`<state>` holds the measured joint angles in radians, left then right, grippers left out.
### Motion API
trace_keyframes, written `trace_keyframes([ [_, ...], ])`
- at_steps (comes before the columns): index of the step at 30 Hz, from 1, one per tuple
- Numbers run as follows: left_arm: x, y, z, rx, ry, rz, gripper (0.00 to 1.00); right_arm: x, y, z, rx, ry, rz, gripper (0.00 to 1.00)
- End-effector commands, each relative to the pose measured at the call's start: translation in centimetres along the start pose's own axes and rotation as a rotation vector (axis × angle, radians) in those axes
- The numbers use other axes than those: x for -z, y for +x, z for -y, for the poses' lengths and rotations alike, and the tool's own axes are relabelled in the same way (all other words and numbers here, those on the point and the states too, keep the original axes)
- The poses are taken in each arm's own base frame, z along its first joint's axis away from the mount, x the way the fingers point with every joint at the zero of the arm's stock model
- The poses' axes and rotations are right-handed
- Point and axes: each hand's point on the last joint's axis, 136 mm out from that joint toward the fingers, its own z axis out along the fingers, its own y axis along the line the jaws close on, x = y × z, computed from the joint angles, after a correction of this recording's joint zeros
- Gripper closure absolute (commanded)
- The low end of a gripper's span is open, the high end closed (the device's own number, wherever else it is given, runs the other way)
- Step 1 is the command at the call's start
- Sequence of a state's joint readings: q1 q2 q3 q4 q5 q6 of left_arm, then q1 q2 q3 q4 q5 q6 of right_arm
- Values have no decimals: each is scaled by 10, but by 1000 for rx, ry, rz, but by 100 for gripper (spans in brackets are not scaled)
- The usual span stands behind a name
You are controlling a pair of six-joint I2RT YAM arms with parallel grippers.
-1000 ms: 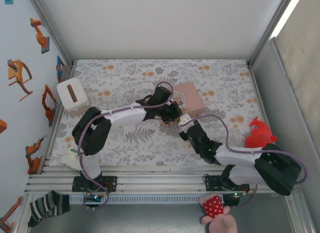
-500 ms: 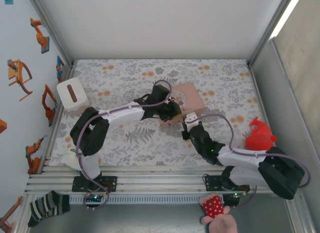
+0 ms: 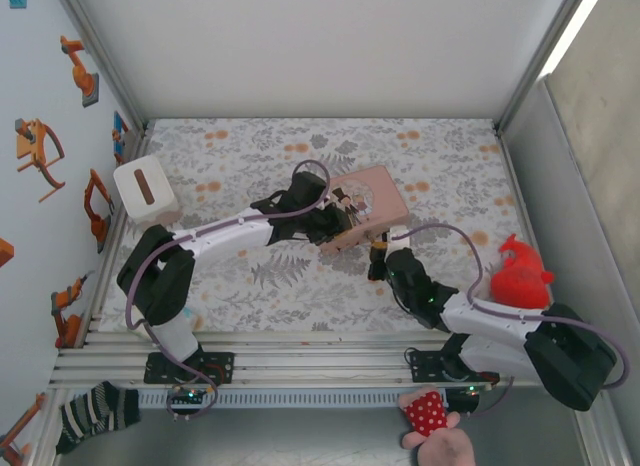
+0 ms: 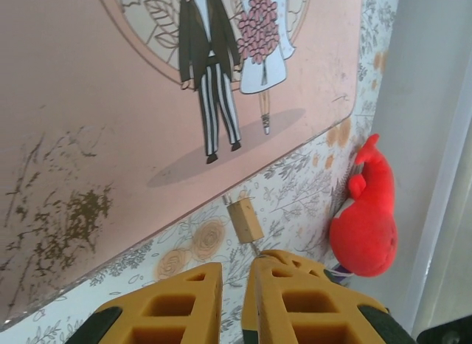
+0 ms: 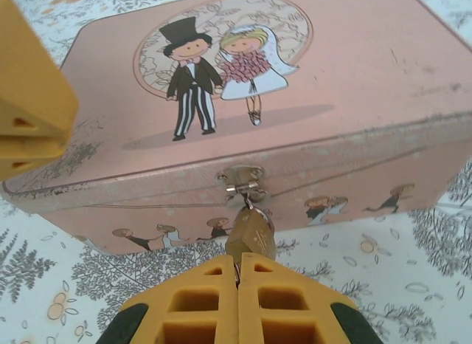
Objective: Unlock the padlock with the key
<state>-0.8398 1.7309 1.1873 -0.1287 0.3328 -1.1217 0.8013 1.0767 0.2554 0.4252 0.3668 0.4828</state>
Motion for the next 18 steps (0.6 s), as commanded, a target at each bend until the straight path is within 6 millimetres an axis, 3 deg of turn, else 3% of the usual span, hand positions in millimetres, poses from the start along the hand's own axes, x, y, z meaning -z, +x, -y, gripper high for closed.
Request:
trace_keyframes([
  [1, 9, 3, -6, -23, -21, 0, 82, 4, 20, 20, -135, 55, -62, 100],
  [9, 11, 2, -9, -28, -29, 8, 82, 11, 27, 36, -216, 126, -121, 100],
  [18, 14, 0, -8, -31, -27, 16, 82, 0, 37, 44, -344, 222, -166, 100],
])
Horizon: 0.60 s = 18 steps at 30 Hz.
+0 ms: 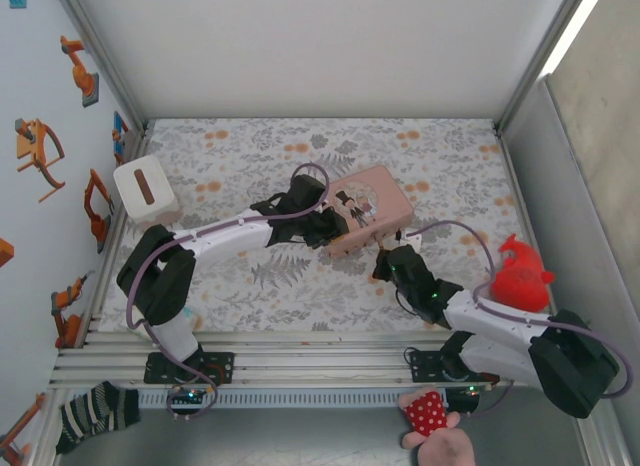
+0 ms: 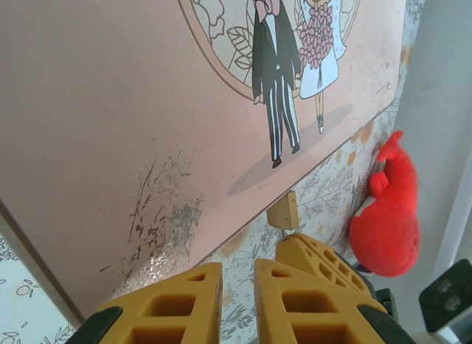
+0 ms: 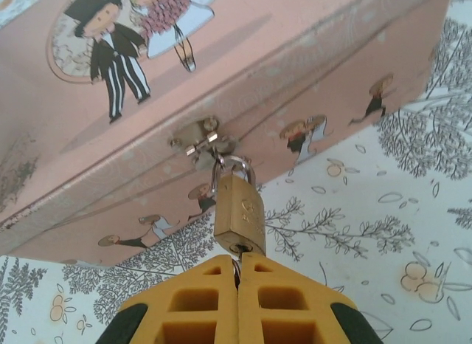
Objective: Unlock the padlock with the key
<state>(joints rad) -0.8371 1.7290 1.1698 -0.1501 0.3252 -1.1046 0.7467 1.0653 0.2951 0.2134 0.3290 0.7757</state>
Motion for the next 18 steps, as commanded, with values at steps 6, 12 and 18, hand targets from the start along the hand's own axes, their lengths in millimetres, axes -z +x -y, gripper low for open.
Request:
trace_keyframes([
  [6, 18, -4, 2, -28, 3, 29, 82, -16, 14, 31, -166, 174, -36, 100],
  [12, 22, -6, 0, -26, 0, 37, 82, -25, 12, 26, -205, 157, -34, 100],
  [18, 23, -8, -1, -25, 5, 39, 82, -29, 16, 36, -392, 118, -23, 100],
])
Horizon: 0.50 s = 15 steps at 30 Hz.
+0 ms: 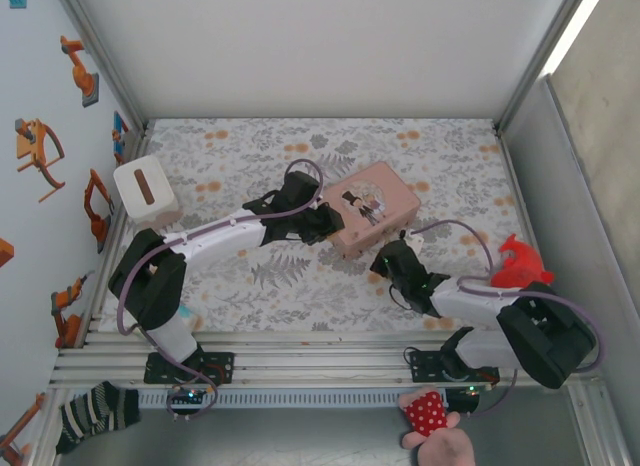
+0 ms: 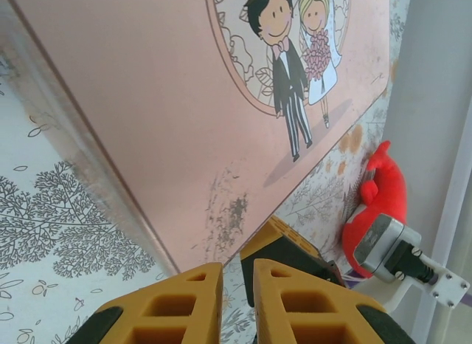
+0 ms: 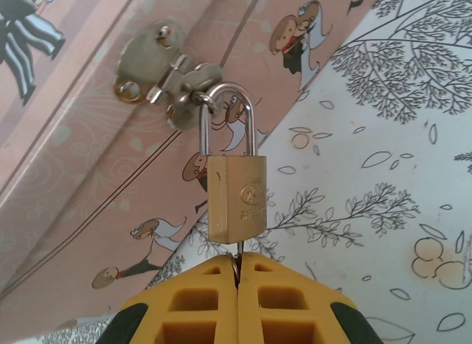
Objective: Unlock the padlock with the key
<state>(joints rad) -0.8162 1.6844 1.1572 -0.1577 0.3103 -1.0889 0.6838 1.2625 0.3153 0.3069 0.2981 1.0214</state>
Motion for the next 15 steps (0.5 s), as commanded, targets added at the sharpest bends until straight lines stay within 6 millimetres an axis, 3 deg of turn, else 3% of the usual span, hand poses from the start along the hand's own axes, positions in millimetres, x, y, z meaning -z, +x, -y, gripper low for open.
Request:
trace_keyframes([
  [1, 8, 1, -4, -14, -8, -1, 82, -3, -2, 18, -158, 23, 22, 100],
  [11, 9, -5, -3, -15, -1, 4, 82, -3, -2, 27, -284, 28, -2, 100],
  [15, 11, -7, -2, -18, 0, 8, 83, 0, -6, 27, -269, 40, -7, 79],
])
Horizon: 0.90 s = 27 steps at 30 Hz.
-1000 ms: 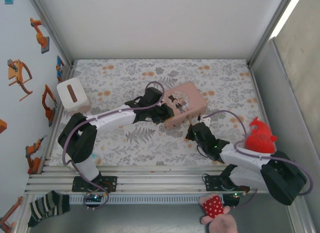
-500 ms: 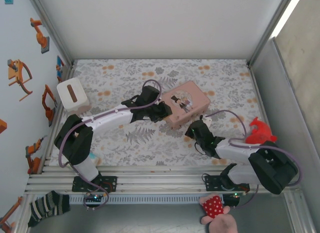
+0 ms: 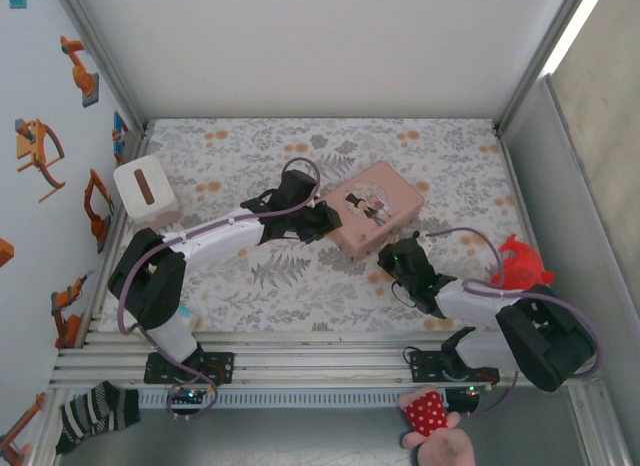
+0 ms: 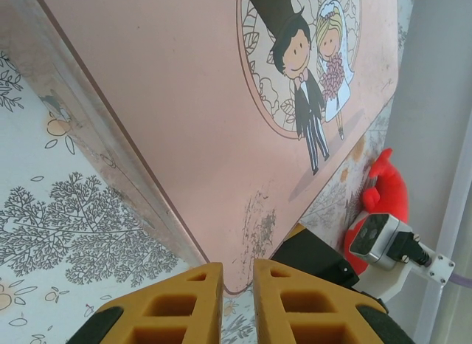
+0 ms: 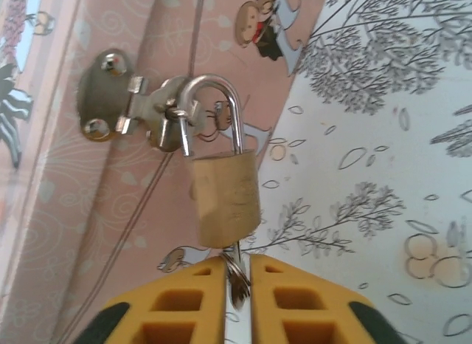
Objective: Unlock the padlock with the key
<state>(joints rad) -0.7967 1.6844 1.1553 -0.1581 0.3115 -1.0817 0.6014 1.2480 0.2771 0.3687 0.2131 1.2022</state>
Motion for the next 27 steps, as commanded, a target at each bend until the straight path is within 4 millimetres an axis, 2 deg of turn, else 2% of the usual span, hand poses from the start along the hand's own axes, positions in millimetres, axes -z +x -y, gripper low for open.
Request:
trace_keyframes([
  [1, 9, 0, 1, -24, 0, -5, 82, 5, -4, 17, -20, 69, 13, 76],
  [6, 12, -3, 2, -29, -1, 3, 82, 22, -17, 18, 16, 93, 27, 57],
  [12, 15, -11, 17, -103, 2, 1, 82, 40, -32, 30, 66, 133, -39, 57],
  [15, 14, -15, 31, -157, 34, 10, 82, 38, -31, 22, 95, 72, -151, 60],
  [21, 1, -15, 49, -214, 84, -19, 77, 30, -28, -13, 242, -112, -317, 61],
  [27, -17, -10, 54, -229, 96, -56, 76, 18, -34, -9, 284, -175, -377, 60],
])
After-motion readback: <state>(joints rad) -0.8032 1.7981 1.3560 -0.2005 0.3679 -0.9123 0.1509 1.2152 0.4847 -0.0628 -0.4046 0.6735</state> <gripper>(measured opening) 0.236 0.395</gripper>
